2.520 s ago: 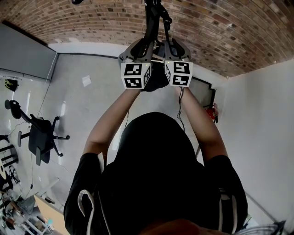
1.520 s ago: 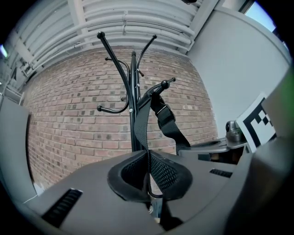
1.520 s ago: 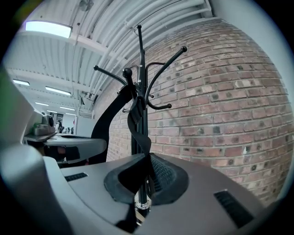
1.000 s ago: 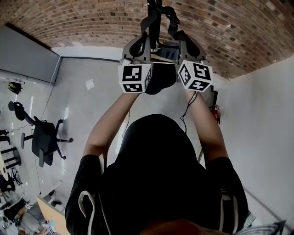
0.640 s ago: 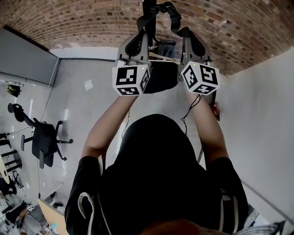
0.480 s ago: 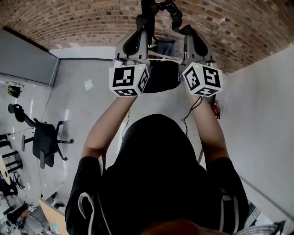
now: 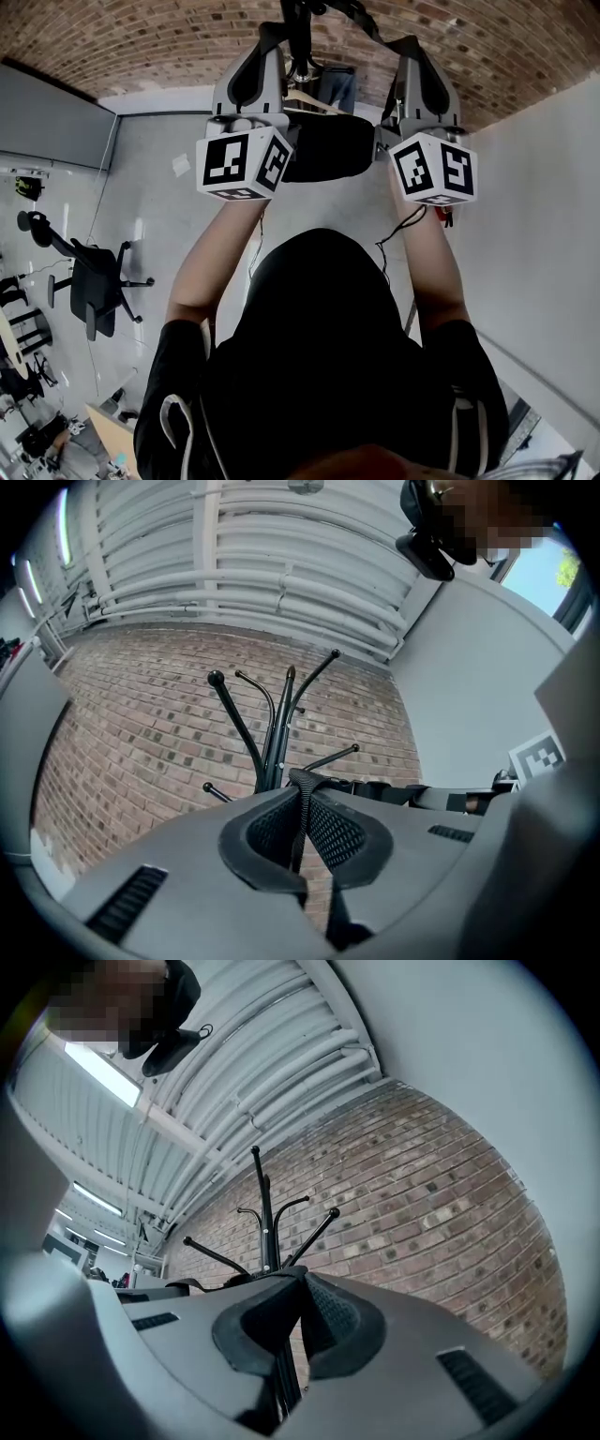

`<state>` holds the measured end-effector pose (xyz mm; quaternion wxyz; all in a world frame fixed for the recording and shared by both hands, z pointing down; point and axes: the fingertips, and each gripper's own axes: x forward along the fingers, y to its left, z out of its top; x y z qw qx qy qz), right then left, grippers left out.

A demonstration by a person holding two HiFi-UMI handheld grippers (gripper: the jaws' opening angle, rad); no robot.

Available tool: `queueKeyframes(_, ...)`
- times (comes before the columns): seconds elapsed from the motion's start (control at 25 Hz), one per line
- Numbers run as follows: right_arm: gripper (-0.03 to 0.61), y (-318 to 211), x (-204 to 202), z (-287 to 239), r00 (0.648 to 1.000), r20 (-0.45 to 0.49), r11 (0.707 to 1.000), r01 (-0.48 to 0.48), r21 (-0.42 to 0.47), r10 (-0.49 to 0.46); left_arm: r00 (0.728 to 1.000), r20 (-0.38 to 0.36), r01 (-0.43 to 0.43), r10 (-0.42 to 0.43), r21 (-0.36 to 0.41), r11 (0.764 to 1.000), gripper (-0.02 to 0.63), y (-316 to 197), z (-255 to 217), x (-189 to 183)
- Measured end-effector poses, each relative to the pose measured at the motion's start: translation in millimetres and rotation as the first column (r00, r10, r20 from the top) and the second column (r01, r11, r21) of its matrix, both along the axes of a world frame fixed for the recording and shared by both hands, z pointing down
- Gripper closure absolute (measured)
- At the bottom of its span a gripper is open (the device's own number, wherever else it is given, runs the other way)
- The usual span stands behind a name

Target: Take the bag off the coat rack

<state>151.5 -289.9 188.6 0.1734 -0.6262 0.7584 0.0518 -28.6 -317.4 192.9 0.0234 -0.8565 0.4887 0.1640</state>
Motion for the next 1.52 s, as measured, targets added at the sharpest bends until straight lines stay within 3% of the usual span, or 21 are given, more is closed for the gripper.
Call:
queueKeyframes(0.36, 0.557, 19.7, -2.8, -12.7, 1.000, 0.018, 0.998, -0.017, 0.061, 0.016, 0.998, -0.059, 0.014, -0.012, 0.039, 0.999, 0.589, 12.2, -18.0, -23.9)
queueKeyframes(0.84, 0.557, 77.5, 14.7, -2.3, 0.998, 0.044, 0.999, -0.054, 0.006, 0.053, 0.985, -0.160, 0.060, -0.069, -0.056, 0.997, 0.589, 58.1, -6.1, -89.2)
queueKeyframes(1.24, 0.557, 110.1, 5.7, 9.4, 0.996, -0.035, 0.996, -0.085, -0.032, 0.084, 0.987, -0.137, 0.074, -0.090, -0.116, 0.990, 0.589, 95.4, 17.6, -105.0)
queueKeyframes(1.36, 0.557, 122.1, 4.5, 20.8, 0.995, -0.026, 0.994, -0.093, -0.058, 0.091, 0.988, -0.143, 0.051, -0.066, -0.110, 0.993, 0.589, 107.9, 23.3, -106.4)
queueKeyframes(1.52, 0.557, 139.1, 5.7, 33.6, 0.991, -0.083, 0.989, -0.117, -0.091, 0.110, 0.992, -0.120, 0.026, -0.041, -0.124, 0.992, 0.589, 121.7, 40.6, -105.7)
